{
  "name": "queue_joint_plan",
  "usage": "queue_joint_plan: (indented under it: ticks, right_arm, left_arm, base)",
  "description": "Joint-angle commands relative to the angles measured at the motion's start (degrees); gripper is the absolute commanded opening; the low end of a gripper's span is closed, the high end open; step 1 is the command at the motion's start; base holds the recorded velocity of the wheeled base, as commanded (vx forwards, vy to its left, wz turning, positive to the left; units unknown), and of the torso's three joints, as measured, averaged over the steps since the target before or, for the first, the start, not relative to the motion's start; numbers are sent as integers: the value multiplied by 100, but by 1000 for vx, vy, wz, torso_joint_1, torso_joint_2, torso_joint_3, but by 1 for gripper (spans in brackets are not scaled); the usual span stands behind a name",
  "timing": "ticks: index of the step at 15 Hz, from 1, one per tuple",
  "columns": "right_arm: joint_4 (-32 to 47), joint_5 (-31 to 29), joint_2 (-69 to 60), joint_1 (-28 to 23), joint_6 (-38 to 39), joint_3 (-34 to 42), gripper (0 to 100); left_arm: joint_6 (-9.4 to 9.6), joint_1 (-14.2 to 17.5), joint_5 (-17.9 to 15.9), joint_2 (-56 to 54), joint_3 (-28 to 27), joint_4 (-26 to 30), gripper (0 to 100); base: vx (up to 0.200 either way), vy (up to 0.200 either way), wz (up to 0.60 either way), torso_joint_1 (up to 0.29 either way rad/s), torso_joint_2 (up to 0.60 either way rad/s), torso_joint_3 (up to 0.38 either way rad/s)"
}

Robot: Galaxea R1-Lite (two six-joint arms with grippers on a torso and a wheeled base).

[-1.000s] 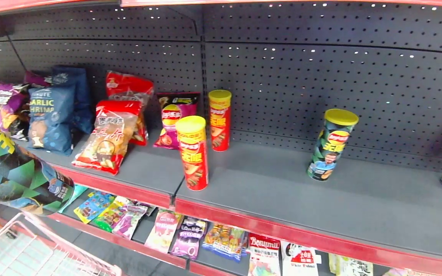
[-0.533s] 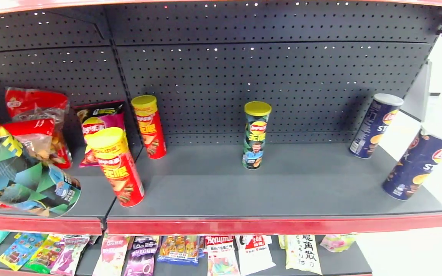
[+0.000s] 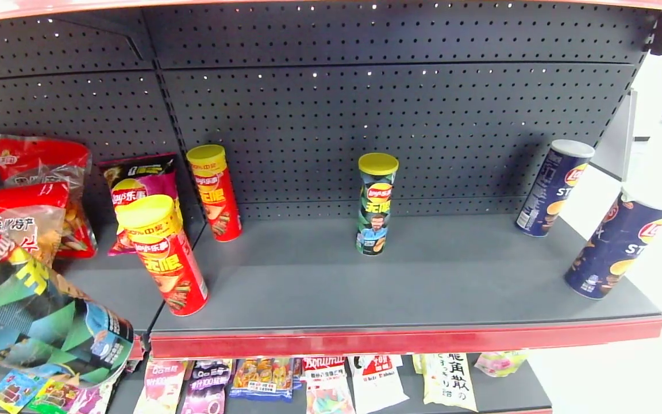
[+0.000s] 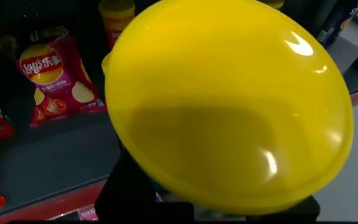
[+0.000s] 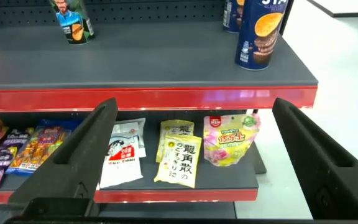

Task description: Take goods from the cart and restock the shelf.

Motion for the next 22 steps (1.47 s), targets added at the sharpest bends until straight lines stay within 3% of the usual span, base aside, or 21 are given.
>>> queue_joint_plan:
  ticks: [1, 3, 4, 6, 7, 9, 10, 11, 12, 13, 15, 19, 22]
  right_arm:
    - [2, 2, 41, 6, -9, 1, 100]
    - [11, 134, 59, 15, -62, -8, 100]
    - [2, 327, 428, 15, -71, -632, 100]
    - [37, 406, 2634, 32, 711, -2513, 100]
    - [37, 432, 3188, 23, 562, -2768, 100]
    - [-156, 424, 4374, 41, -9, -2873, 100]
    - [-394, 424, 4770, 41, 61, -2935, 100]
    - [-1396, 441, 5728, 340, 193, -2935, 100]
    - [-1580, 389, 6009, 1219, 237, -2873, 100]
    - [-1580, 353, 6193, 1755, 263, -2812, 100]
    - [-1739, 353, 6905, 1983, 272, -2891, 100]
    - [-3013, 336, 8936, 2106, 254, -3699, 100]
    - [-3154, 309, 9823, 2115, 254, -4376, 100]
  left_arm:
    - [-1, 10, 32, -351, 0, 179, 0]
    - [-1, 10, 208, -413, 0, 311, 0]
    - [-1, -8, 173, -395, -18, 302, 0]
    - [-9, -131, -153, -448, 114, 302, 0]
    - [-1, -166, -328, -615, 281, 302, 0]
    - [43, -315, -355, -641, 351, 311, 0]
    - [70, -315, -355, -615, 342, 311, 0]
    - [87, -315, -364, -624, 369, 302, 0]
    - [87, -324, -346, -615, 342, 302, 0]
    - [87, -315, -328, -588, 325, 285, 0]
    - [87, -315, -311, -606, 307, 285, 0]
    - [87, -315, -302, -641, 334, 285, 0]
    - [87, -315, -249, -571, 325, 285, 0]
  base:
    - [0, 0, 0, 0, 0, 0]
    - [0, 0, 0, 0, 0, 0]
    - [0, 0, 0, 0, 0, 0]
    - [0, 0, 0, 0, 0, 0]
    - [0, 0, 0, 0, 0, 0]
    - [0, 0, 0, 0, 0, 0]
    - [0, 0, 0, 0, 0, 0]
    - [0, 0, 0, 0, 0, 0]
    - [0, 0, 0, 0, 0, 0]
    - [0, 0, 0, 0, 0, 0]
    - [0, 0, 0, 0, 0, 0]
    - [0, 0, 0, 0, 0, 0]
    - [0, 0, 0, 0, 0, 0]
